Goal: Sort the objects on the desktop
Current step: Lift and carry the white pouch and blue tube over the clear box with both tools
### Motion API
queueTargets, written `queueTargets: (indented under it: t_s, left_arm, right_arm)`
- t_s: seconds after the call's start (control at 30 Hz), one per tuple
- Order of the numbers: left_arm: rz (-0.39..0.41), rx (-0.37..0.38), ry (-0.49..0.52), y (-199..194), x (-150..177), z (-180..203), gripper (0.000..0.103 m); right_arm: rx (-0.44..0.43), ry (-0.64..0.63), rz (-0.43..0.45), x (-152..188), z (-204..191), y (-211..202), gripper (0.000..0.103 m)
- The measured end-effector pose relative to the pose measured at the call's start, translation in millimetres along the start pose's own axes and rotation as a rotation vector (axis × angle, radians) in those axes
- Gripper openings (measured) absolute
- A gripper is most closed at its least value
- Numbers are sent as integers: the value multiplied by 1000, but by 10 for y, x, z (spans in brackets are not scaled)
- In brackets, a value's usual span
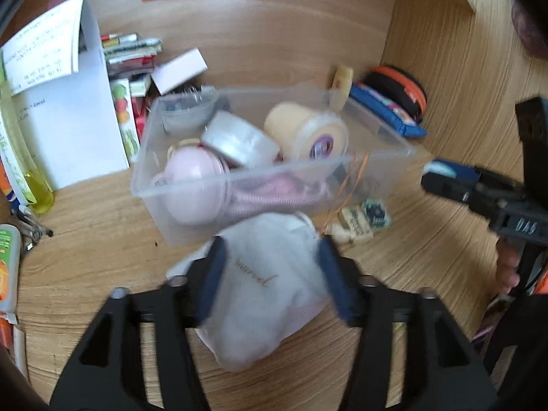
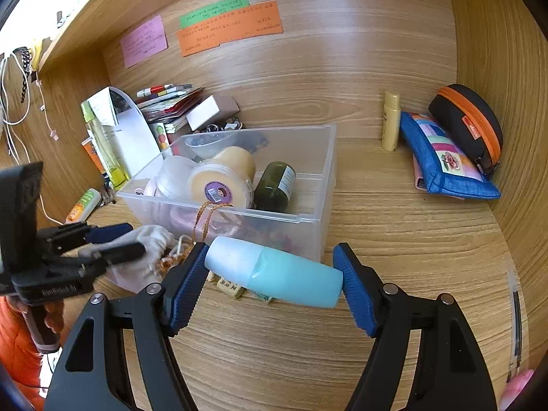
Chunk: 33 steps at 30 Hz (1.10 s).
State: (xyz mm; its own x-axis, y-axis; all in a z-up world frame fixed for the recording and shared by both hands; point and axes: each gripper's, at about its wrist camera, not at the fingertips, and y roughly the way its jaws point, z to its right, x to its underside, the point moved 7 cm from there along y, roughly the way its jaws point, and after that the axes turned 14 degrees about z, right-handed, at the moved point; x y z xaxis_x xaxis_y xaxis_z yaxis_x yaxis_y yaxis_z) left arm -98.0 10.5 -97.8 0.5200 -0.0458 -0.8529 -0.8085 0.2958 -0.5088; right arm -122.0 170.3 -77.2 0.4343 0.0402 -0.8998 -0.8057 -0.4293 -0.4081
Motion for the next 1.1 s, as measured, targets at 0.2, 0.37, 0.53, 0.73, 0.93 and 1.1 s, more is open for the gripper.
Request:
queueTargets:
  t_s: [0.2,0.37,0.53,0.73,0.93,1.1]
  left_arm:
    - [-84,-31,64,210,176,19,80]
    - [-130,-46,86,392,166,-4,92]
    - [-143,-72,171,504,200,35,95]
    - [-108,-71,127,444,145,-54,71]
    - [-33,-63,25,241,93,-87,55]
    - [12,-47,-31,127,32,-46,46]
  right_arm:
    - [-16,-2,-12,30,-13,36,70]
    - [-23,-7,-11,44,-28,24,70]
    - [-22,-3,-9,45,-25,3,70]
    - [-17,2,-8,48,-11,-16,70]
    - [-19,24,5,-3,26,-35,70]
    - [-20,18,26,-88,-13,-47,70]
